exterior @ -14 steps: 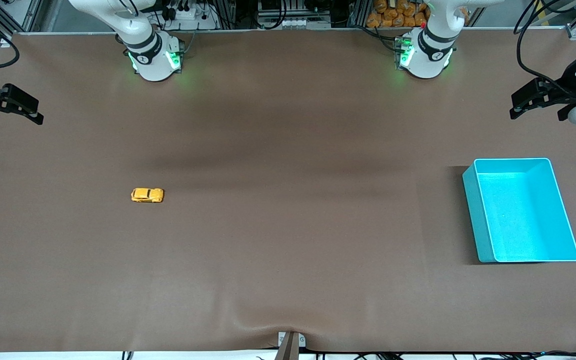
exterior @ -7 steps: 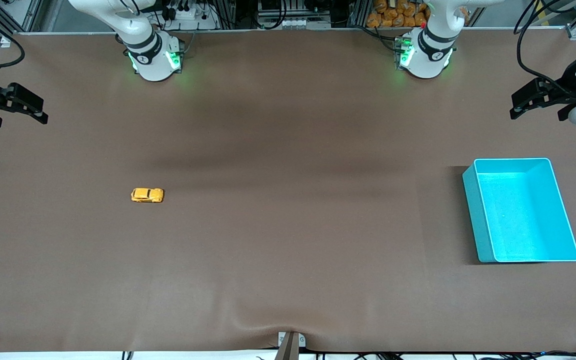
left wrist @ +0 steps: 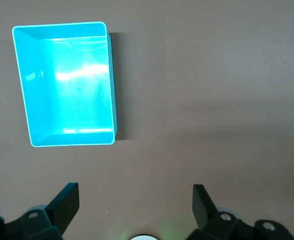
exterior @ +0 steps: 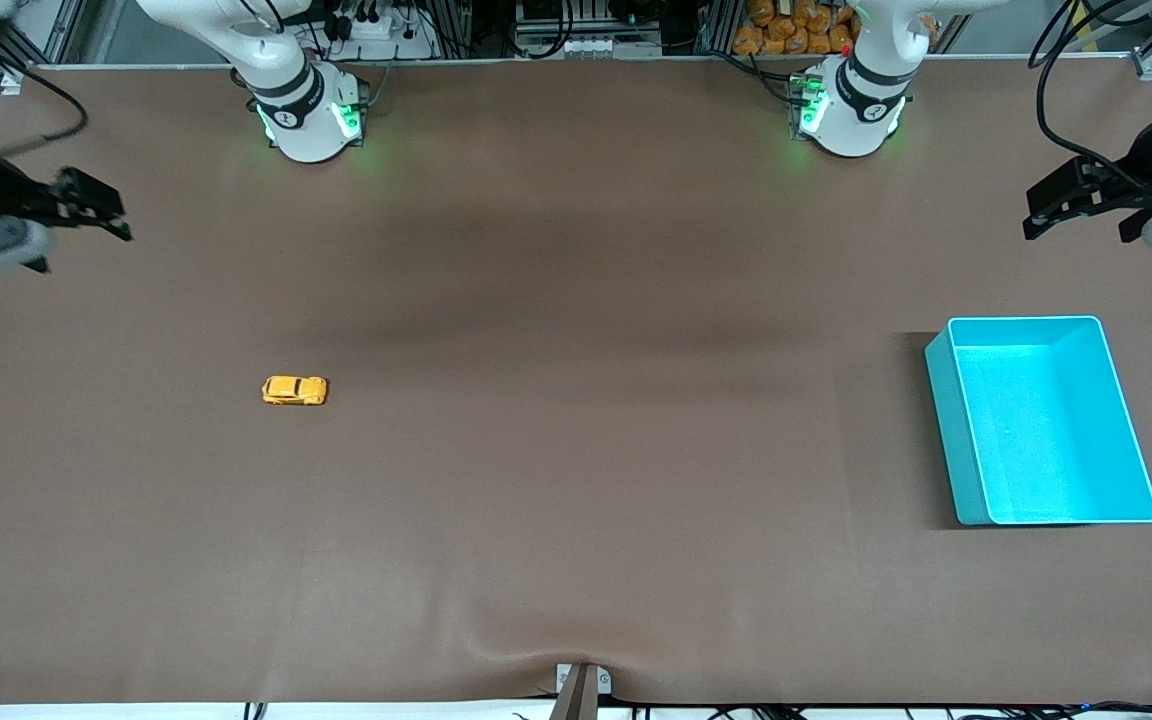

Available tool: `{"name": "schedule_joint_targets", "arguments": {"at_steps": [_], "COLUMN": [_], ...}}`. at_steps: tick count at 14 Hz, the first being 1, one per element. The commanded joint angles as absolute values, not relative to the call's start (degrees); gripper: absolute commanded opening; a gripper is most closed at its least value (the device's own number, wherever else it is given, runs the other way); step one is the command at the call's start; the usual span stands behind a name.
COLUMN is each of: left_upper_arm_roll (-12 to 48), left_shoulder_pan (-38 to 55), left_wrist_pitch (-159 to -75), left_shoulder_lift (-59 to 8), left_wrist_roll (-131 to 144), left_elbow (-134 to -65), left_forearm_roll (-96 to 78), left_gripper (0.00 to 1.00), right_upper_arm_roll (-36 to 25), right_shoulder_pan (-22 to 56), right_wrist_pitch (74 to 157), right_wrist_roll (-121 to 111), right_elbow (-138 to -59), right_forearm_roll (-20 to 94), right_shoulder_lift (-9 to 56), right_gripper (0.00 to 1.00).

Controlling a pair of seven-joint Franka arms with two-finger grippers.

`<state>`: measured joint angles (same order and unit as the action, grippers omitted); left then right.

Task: Wind and store yellow beetle car
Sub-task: 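Reach the right gripper down over the yellow beetle car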

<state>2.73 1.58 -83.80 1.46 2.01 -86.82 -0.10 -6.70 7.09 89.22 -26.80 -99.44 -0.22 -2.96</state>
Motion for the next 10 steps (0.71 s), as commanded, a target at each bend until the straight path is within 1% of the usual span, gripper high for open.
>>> {"name": "schedule_joint_targets", "arguments": {"at_steps": [1,4,6,7,9,10], "left_upper_arm_roll": [2.99,2.99,2.9,2.99,2.9,2.9], "left_shoulder_pan": [1.58,1.58,1.58,1.58,1.58,1.58], "left_wrist_pitch": [-84.2,-84.2,-84.2,-84.2,-84.2,-84.2], "left_shoulder_lift": [1.41,1.41,1.41,1.41,1.41,1.41], "left_wrist_roll": [2.81,2.72,2.72,2.72,2.72,2.72], "left_elbow": [-86.48,-86.48,-86.48,-86.48,-86.48,-86.48], "left_forearm_roll": [1.32,1.32,1.32,1.32,1.32,1.32], "left_gripper": [1.0,1.0,1.0,1.0,1.0,1.0], "right_upper_arm_roll": [-6.33,-5.81,-5.63,-5.62,-5.62,-5.62], "right_shoulder_pan": [8.61,8.88,8.96,8.96,8.96,8.96], "right_wrist_pitch": [98.39,110.52,118.0,120.82,123.82,126.62], "right_wrist_roll": [-35.82,-41.82,-50.31,-55.32,-63.33,-67.81], "right_elbow": [-108.25,-118.18,-122.41,-123.56,-123.84,-123.92], "right_forearm_roll": [-0.79,-0.79,-0.7,-0.79,-0.79,-0.79], "right_shoulder_lift": [-2.81,-2.46,-1.06,0.25,5.42,7.36], "right_gripper": [1.0,1.0,1.0,1.0,1.0,1.0]}}
